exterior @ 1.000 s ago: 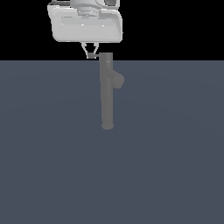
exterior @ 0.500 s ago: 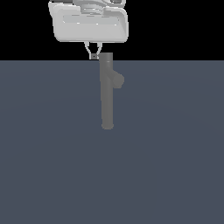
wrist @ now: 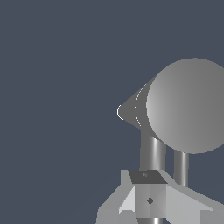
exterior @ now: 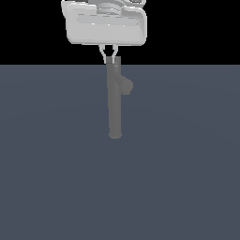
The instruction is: Turn on the faucet by rotating a designated handle.
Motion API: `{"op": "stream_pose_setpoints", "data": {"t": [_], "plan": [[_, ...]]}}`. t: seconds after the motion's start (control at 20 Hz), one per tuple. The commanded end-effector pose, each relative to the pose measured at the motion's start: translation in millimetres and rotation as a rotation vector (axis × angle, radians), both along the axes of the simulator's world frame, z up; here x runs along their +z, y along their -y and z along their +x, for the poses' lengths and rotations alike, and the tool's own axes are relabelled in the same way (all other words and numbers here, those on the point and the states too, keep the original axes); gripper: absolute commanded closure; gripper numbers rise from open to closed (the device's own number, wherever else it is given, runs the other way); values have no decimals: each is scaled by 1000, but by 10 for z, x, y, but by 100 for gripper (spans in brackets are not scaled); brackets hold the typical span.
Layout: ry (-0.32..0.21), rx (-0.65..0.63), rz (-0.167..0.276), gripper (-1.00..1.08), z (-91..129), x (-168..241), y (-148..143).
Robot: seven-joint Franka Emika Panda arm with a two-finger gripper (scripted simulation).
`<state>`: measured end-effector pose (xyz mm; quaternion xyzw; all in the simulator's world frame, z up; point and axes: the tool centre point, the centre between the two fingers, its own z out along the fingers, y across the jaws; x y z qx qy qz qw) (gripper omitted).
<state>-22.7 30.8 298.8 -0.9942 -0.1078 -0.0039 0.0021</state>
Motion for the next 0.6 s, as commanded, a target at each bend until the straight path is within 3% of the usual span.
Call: {"op": "stream_pose_setpoints", "data": {"t": [0.0,0.55], "plan": [[0,-9,-1,108,44,4,115],[-7,-46,-5,108,260,17,671]]}}
